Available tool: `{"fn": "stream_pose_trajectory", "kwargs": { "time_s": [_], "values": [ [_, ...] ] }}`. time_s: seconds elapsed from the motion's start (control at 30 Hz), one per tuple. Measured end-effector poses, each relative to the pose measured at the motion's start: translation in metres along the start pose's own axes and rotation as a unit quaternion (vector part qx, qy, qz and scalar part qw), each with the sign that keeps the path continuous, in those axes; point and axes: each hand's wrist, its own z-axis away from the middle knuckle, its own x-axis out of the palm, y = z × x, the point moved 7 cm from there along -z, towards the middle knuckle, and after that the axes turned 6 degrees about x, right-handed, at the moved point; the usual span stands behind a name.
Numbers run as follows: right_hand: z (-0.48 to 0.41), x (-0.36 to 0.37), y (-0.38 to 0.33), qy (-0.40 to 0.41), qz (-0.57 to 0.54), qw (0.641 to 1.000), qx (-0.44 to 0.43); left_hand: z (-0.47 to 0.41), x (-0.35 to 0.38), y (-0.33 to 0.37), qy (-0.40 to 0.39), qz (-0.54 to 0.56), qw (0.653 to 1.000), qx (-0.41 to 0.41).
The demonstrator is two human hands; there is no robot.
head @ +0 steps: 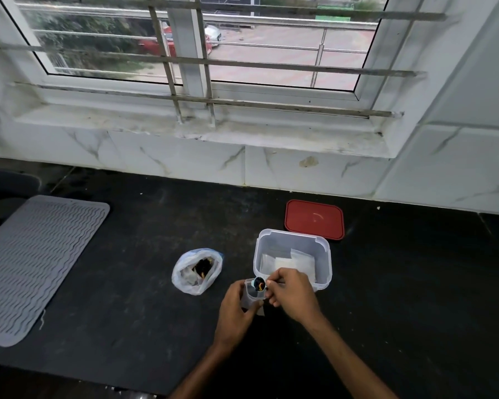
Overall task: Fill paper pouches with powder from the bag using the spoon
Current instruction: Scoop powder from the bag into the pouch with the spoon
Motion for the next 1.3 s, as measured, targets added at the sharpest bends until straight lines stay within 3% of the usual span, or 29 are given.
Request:
{"fn": "stream_pose_trajectory", "kwargs": {
  "time_s": [0.07, 0.17, 0.27, 0.57, 0.83, 1.1, 1.3],
  "values": [
    [0.004, 0.001, -0.009, 0.021, 0.101, 0.994, -0.049, 0.001, -0.002, -0.002, 0.006, 0.017, 1.0, -0.003],
    [0.017, 0.016, -0.025, 0.018, 0.244, 0.953, -0.177, 0.001, -0.002, 0.001, 0.013, 0.043, 0.999, -0.006],
    [0.028, 0.025, -0.027, 0.021, 0.281, 0.93, -0.236, 0.001, 0.0, 0.002, 0.019, 0.051, 0.998, -0.003],
    [0.02, -0.008, -0.012, 0.074, 0.094, 0.985, -0.122, -0.001, -0.001, 0.0, -0.001, 0.027, 1.0, -0.006],
    [0.017, -0.009, -0.013, 0.062, -0.072, 0.994, -0.059, 0.0, -0.018, -0.005, -0.037, 0.054, 0.998, -0.016],
    [0.014, -0.01, -0.007, 0.052, -0.027, 0.998, -0.04, -0.003, -0.046, -0.011, -0.043, 0.008, 0.999, -0.003],
    [0.03, 0.01, 0.004, 0.038, 0.088, 0.993, -0.075, -0.001, -0.035, -0.008, -0.067, -0.011, 0.997, 0.021]
  ]
}}
